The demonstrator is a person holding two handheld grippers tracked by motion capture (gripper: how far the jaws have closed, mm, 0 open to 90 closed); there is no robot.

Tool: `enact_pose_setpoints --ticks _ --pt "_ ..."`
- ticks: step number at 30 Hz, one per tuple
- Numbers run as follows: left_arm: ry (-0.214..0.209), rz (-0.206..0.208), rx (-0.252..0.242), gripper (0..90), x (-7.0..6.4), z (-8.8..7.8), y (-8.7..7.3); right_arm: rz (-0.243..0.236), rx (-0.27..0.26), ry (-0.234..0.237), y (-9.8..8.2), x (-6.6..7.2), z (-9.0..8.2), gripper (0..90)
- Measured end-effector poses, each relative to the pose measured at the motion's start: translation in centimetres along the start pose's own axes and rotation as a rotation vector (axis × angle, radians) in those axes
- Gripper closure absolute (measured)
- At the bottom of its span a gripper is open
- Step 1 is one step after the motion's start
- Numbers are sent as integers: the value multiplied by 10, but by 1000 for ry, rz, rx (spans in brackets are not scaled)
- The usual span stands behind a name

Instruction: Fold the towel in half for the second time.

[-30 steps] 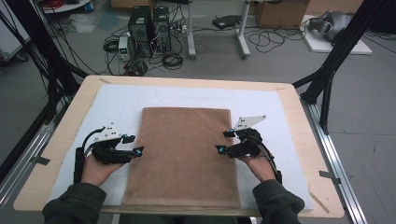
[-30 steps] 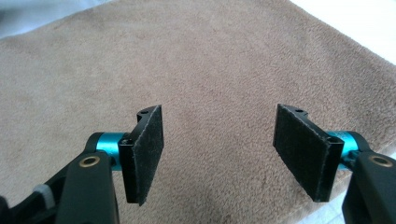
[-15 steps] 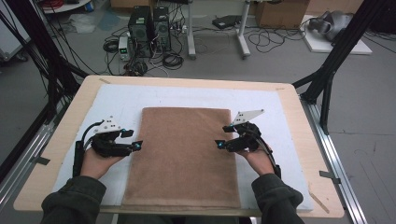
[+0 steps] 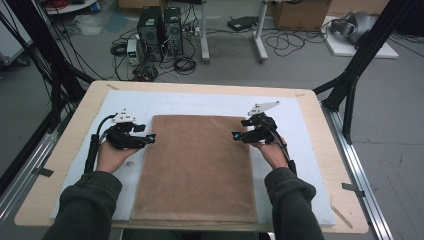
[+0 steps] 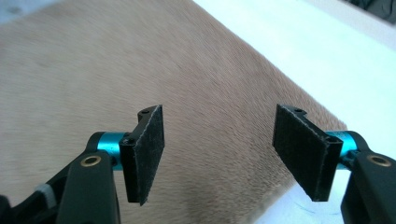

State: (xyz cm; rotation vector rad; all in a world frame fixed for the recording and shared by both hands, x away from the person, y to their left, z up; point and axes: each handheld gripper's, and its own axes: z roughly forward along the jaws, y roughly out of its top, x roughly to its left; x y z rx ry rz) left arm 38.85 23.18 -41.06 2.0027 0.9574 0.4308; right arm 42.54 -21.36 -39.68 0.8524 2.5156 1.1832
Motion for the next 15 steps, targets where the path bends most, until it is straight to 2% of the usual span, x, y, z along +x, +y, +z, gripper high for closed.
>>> enact_pose_setpoints --ticks 4,6,8,11,12,15 --pt "33 -35 15 404 10 13 -6 15 49 -32 -8 -10 15 356" --pt "59 -26 26 401 9 20 -7 38 74 -36 -13 -15 20 357" --pt "49 -28 35 423 10 26 -9 48 94 -53 -17 -18 24 358" --pt "80 -44 61 432 13 33 -12 81 107 -66 -22 -24 27 360" --pt "87 -63 70 428 15 34 -14 86 115 -72 -23 -24 27 362" --pt "88 -80 79 417 15 38 -15 98 124 -70 -26 -27 30 371"
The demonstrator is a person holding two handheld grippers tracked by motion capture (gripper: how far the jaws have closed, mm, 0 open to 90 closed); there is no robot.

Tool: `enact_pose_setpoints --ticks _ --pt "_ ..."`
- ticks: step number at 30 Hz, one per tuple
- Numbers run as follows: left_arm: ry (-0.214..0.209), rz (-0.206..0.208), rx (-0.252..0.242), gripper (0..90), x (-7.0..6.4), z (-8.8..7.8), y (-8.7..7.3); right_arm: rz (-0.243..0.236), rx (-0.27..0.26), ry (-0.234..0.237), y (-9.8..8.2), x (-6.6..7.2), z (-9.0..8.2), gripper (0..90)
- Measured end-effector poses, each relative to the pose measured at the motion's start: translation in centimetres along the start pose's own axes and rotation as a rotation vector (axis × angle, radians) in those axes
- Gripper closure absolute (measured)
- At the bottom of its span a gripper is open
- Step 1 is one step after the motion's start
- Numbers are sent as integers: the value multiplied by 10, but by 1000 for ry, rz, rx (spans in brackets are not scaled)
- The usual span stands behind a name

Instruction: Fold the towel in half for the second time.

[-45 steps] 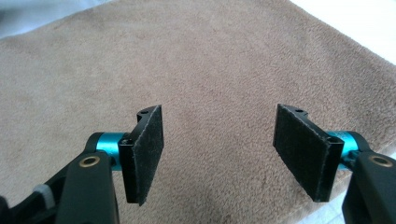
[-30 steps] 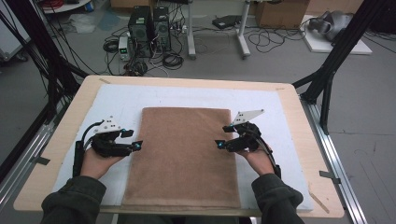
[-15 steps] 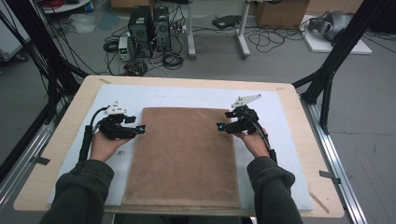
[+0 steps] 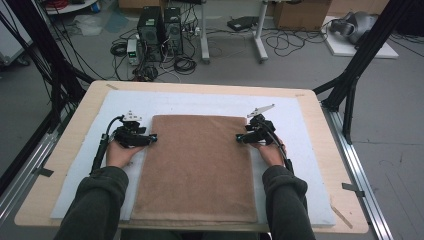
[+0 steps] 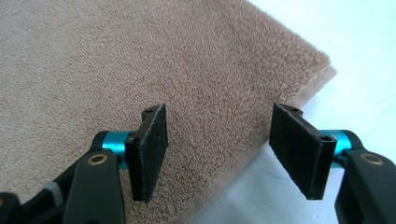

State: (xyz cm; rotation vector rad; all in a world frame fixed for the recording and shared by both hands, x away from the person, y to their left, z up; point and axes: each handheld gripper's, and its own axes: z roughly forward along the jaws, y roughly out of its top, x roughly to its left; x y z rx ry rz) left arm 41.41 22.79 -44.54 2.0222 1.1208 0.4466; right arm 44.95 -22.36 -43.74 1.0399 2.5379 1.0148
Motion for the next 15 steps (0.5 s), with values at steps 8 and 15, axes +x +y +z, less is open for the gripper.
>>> enact_pose_setpoints --ticks 8,15 --pt "-19 -29 13 550 0 0 0 42 -4 32 -3 -2 1 498" --pt "-91 -42 27 824 -1 2 4 50 0 129 -2 -2 2 785"
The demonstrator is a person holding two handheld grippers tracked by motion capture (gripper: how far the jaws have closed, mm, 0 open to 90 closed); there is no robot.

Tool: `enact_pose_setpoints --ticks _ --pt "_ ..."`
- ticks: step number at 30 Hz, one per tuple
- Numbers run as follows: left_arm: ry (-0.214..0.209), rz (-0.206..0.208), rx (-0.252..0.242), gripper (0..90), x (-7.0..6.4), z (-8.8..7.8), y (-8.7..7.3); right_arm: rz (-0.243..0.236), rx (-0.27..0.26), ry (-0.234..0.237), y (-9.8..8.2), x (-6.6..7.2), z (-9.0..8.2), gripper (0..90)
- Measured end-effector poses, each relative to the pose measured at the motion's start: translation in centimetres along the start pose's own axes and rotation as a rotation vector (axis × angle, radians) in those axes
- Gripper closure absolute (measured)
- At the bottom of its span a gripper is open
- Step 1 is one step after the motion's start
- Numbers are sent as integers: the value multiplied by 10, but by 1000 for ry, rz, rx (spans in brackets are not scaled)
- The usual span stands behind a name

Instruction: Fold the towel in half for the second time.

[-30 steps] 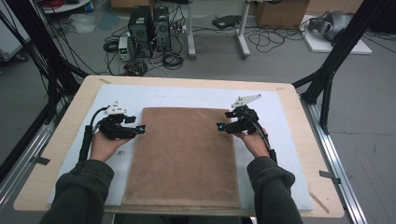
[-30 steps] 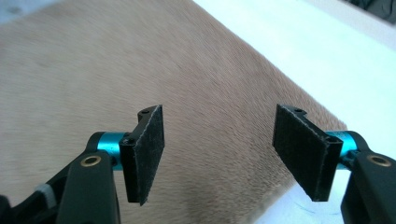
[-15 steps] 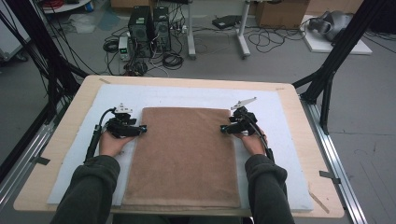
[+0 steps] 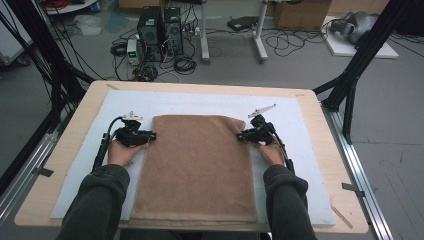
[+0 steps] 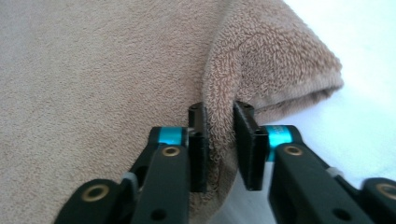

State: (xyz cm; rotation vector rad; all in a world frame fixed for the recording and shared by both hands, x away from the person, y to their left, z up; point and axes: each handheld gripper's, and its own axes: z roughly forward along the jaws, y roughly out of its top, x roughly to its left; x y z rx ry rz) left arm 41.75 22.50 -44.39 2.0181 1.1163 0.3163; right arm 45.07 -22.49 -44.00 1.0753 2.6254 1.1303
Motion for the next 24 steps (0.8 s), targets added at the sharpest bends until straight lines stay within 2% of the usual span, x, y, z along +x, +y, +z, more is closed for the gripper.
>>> enact_pose_setpoints --ticks 2,4,8,9,13,16,18,22,24 --pt "7 15 5 834 -1 0 1 14 0 12 0 -1 -1 800" --pt "12 8 -2 842 -1 0 2 18 0 14 1 -1 -3 810" --pt "29 -18 -76 847 -1 -2 6 0 -35 -4 7 -1 -12 815" --pt "25 -20 -70 847 0 -3 9 -4 -42 -13 9 -1 -16 815" --pt "24 6 -156 846 -6 -13 32 -25 -67 -55 23 -3 -34 815" --pt "22 31 -185 846 -7 -21 43 -41 -102 -66 33 -4 -51 815" --pt "13 23 -190 846 -6 -25 43 -37 -117 -61 35 -3 -58 814" --pt "-7 62 -156 846 -10 -33 39 -43 -99 -37 33 4 -59 814" --pt "-19 75 -173 846 -14 -41 37 -42 -105 -24 30 9 -61 813"
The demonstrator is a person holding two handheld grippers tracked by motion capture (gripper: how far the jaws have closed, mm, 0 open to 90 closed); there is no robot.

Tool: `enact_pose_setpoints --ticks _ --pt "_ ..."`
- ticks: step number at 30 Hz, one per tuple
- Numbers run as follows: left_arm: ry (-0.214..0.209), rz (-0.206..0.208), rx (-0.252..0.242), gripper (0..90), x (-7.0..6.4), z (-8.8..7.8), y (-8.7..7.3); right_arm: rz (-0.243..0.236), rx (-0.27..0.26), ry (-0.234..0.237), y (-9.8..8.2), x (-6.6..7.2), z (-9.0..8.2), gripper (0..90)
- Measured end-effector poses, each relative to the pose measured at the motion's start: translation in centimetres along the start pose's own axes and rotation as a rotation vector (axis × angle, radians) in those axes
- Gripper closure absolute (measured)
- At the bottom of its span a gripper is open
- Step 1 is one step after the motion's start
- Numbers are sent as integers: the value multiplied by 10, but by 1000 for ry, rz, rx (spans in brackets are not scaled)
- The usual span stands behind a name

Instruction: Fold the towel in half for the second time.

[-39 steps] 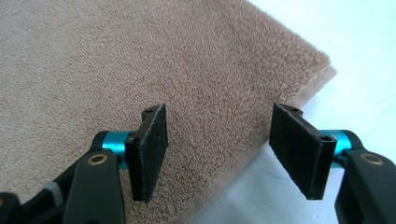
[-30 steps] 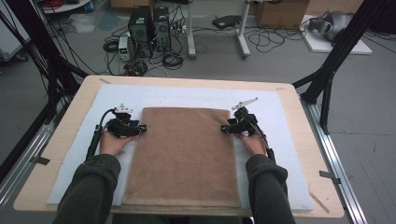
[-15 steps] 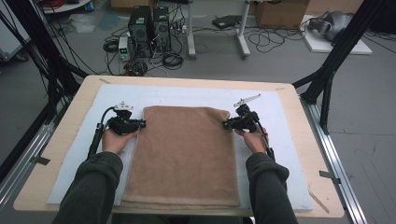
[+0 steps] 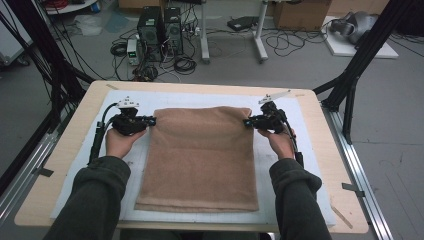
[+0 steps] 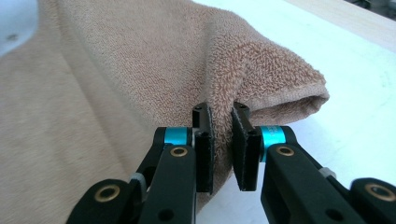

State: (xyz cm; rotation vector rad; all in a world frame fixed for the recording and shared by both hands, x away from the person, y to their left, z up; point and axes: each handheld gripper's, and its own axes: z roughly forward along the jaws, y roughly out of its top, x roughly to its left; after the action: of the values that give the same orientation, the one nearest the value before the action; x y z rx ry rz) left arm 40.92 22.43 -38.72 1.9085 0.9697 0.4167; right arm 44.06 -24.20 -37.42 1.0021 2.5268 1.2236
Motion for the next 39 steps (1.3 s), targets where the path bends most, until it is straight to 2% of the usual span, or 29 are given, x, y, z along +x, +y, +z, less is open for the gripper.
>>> enact_pose_setpoints --ticks 2,6,7,10,12,14,16,17,18,20,22,24,27,30,33,35,38,39 --pt "-14 4 -11 846 -5 -9 -4 -1 -13 18 -4 4 -6 813" --pt "-49 25 -1 845 -16 -21 -24 -6 -14 68 -13 17 -17 811" --pt "-56 45 10 844 -19 -23 -30 -7 -4 84 -17 21 -18 810" --pt "-92 60 37 845 -28 -30 -46 -6 24 122 -31 31 -20 809" --pt "-110 70 57 844 -32 -35 -56 2 41 143 -42 36 -19 808" --pt "-126 62 69 843 -35 -38 -66 10 63 154 -54 40 -15 807" --pt "-125 71 94 840 -38 -39 -75 12 87 158 -67 43 -8 800" --pt "-132 62 104 834 -38 -38 -78 15 88 168 -72 44 -4 793" --pt "-132 69 125 824 -39 -38 -78 21 89 172 -75 44 -3 779" --pt "-120 73 112 776 -40 -38 -76 21 71 165 -77 44 -4 678" --pt "-100 76 123 644 -38 -40 -72 14 76 150 -74 45 -7 559" --pt "-93 65 92 554 -37 -45 -67 -9 85 123 -69 46 -13 511" --pt "-79 74 77 509 -36 -48 -58 -44 88 81 -59 48 -19 462" --pt "-61 79 63 492 -33 -47 -46 -55 66 46 -48 44 -25 446" --pt "-44 62 64 492 -26 -36 -36 -53 39 2 -39 36 -23 448" --pt "-29 40 79 493 -20 -24 -34 -51 53 -22 -34 29 -14 443" --pt "-1 -4 124 479 -11 -6 -39 -25 99 -14 -33 19 5 409" --pt "-4 -17 145 446 -9 0 -42 -9 110 0 -35 16 11 403"
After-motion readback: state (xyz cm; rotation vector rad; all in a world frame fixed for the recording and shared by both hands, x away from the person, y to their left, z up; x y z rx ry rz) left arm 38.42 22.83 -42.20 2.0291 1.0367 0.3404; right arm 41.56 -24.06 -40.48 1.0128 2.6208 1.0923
